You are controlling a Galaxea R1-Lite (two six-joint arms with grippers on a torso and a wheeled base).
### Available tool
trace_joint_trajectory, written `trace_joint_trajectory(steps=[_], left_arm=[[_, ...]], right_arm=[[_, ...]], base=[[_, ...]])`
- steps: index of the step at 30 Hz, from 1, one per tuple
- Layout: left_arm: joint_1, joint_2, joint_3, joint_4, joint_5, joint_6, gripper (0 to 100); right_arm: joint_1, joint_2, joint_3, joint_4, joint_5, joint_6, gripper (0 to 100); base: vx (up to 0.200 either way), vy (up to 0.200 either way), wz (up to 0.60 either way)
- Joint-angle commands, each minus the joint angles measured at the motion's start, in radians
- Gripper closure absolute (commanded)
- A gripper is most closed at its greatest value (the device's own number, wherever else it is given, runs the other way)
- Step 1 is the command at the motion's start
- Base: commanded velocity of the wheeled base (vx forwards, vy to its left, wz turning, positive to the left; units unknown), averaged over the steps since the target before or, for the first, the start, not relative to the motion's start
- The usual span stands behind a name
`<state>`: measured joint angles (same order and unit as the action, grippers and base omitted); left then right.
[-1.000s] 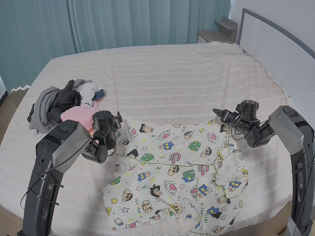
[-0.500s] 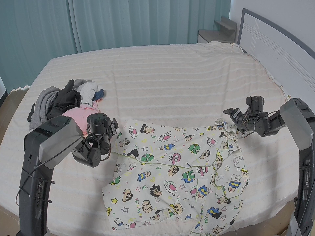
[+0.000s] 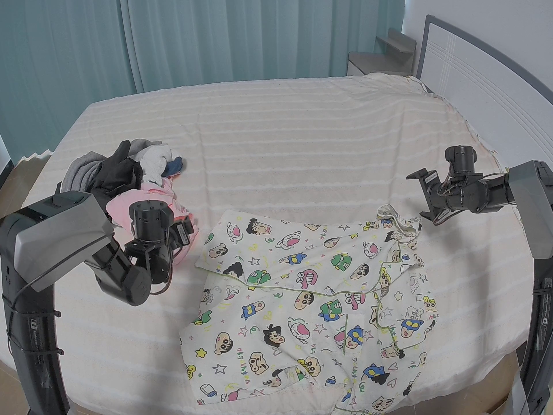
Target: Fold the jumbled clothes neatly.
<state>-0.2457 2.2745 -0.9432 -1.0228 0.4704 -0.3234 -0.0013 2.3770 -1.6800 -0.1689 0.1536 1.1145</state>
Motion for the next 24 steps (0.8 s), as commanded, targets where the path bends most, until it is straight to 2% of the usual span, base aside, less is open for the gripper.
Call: trace_joint_trajectory(steps=[1,2,4,5,7,12,16,21,24], left_arm=[[-0.058,-0.161,0.25,0.0,-0.067,-0.14,0],[-0.072,-0.181,0.285,0.0,-0.076,-0.177,0],[-0.078,-0.193,0.305,0.0,-0.082,-0.194,0],[-0.101,-0.233,0.366,0.0,-0.104,-0.247,0],[-0.127,-0.273,0.423,0.0,-0.134,-0.327,0],[-0.165,-0.339,0.486,-0.002,-0.181,-0.485,0],[-0.168,-0.382,0.524,-0.005,-0.193,-0.543,0],[-0.167,-0.405,0.55,-0.01,-0.193,-0.571,0],[-0.168,-0.417,0.569,-0.033,-0.187,-0.572,0]], right_arm=[[0.014,-0.039,0.164,0.023,0.009,-0.076,0],[0.017,-0.047,0.18,0.022,0.012,-0.073,0],[0.02,-0.056,0.189,0.022,0.014,-0.07,0],[0.038,-0.082,0.209,0.022,0.027,-0.056,0],[0.067,-0.104,0.22,0.022,0.049,-0.008,0],[0.124,-0.127,0.2,0.02,0.05,0.087,0],[0.153,-0.121,0.191,0.02,0.049,0.104,0],[0.164,-0.073,0.189,-0.001,0.04,0.11,0],[0.162,-0.004,0.181,-0.09,-0.014,0.104,0]], base=[[0.0,0.0,0.0],[0.0,0.0,0.0],[0.0,0.0,0.0],[0.0,0.0,0.0],[0.0,0.0,0.0],[0.0,0.0,0.0],[0.0,0.0,0.0],[0.0,0.0,0.0],[0.0,0.0,0.0]])
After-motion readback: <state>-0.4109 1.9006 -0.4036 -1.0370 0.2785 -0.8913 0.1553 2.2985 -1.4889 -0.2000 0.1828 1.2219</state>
